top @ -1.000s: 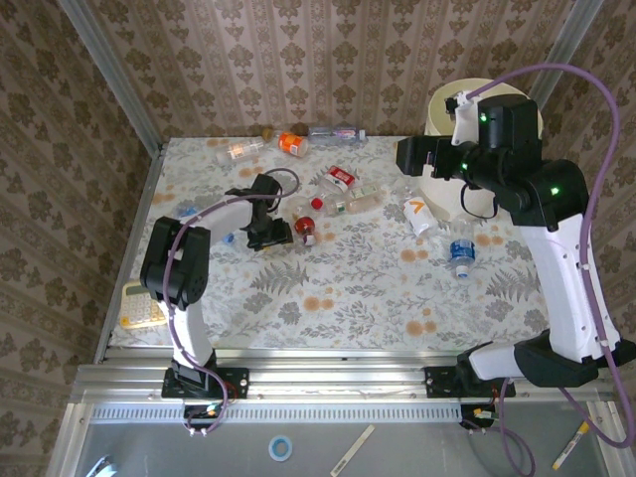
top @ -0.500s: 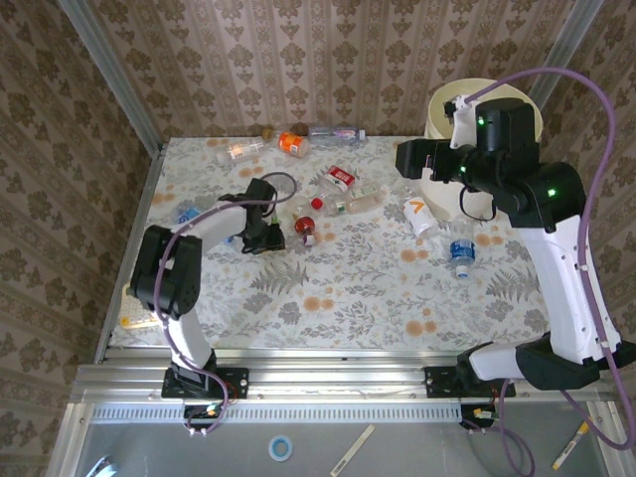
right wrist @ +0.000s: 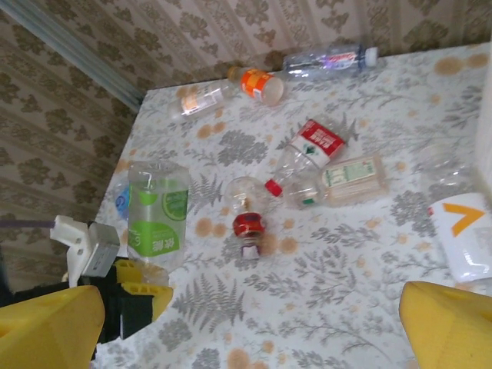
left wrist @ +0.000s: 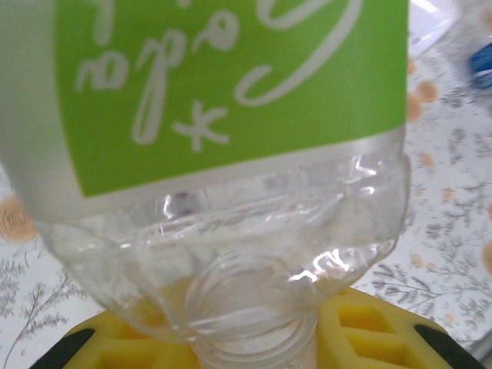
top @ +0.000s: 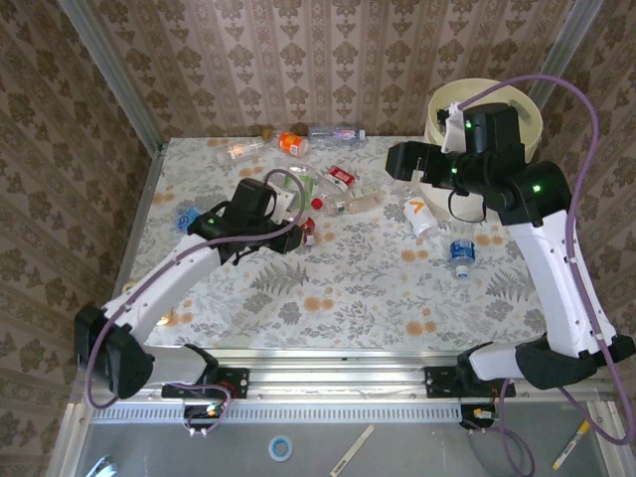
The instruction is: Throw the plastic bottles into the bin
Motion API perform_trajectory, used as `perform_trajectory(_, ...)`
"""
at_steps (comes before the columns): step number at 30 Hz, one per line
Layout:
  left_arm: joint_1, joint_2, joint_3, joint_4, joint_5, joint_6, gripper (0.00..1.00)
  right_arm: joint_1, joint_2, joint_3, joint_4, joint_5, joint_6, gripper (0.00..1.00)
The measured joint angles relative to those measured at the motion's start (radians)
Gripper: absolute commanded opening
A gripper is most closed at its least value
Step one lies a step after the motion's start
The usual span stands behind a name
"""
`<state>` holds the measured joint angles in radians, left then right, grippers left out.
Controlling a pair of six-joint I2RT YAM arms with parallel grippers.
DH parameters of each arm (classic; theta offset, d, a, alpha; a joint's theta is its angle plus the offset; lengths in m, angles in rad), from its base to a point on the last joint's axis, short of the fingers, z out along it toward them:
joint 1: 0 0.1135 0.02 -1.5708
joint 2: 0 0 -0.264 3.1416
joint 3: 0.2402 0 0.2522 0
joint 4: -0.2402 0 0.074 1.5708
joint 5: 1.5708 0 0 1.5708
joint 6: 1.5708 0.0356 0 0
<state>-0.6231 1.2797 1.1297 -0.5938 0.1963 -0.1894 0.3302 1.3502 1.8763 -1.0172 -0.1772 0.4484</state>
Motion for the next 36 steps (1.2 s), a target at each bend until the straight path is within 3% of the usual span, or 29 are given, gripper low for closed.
perform_trajectory(12,-0.168,-0.044,0.029,-0.005,0.043,0.126,0.11,0.078,0.032,-0.109,0.119,-0.171,0.126,1.00)
perform_trajectory(25,-0.266,-0.045,0.045,0.023,0.051,0.168,0.10,0.141,0.066,-0.232,0.166,-0.199,0.175,0.96)
perform_trajectory(31,-0.287,-0.042,0.048,0.026,0.051,0.187,0.10,0.157,0.066,-0.276,0.191,-0.218,0.198,0.86)
perform_trajectory(36,-0.291,-0.030,0.052,0.035,0.050,0.194,0.11,0.159,0.066,-0.282,0.204,-0.233,0.211,0.61)
